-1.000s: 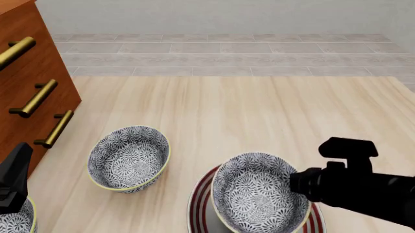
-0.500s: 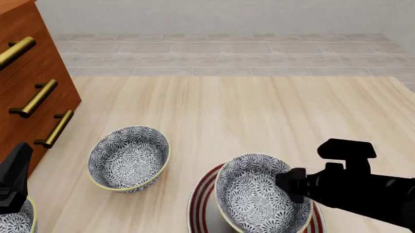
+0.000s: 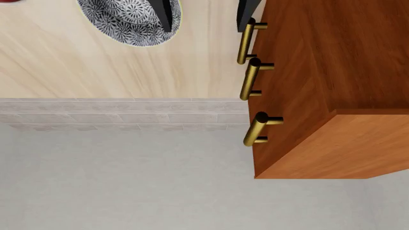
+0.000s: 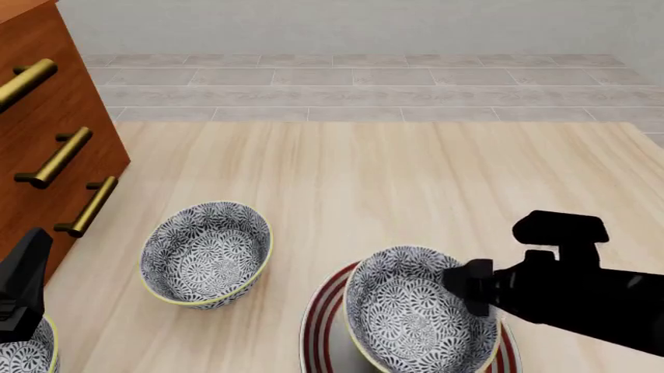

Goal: Pick up the bowl and put it in the front on the plate.

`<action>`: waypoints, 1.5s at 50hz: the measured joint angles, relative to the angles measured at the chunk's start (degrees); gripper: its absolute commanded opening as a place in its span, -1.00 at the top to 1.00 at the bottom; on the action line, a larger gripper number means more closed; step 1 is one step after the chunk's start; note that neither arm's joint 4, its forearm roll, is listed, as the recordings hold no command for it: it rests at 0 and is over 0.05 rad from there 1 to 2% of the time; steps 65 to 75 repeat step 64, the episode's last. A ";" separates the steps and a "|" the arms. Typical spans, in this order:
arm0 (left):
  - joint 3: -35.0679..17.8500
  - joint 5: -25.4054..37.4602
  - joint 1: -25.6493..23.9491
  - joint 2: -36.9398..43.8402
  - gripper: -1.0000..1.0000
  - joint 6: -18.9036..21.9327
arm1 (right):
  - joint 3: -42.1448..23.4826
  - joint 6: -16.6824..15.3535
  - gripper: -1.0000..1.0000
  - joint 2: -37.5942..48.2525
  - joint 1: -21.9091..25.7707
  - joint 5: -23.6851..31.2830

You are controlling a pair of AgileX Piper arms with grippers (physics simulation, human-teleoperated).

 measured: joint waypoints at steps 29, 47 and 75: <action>0.00 0.00 0.00 0.00 -1.00 0.00 | -9.08 -6.84 -1.00 -4.04 -4.43 8.56; 0.00 0.00 0.00 0.00 -1.00 0.00 | -14.31 -10.64 -1.00 -6.90 -7.07 12.28; 0.00 0.00 0.00 0.00 -1.00 0.00 | -16.99 -12.05 -1.00 -8.64 -8.74 12.69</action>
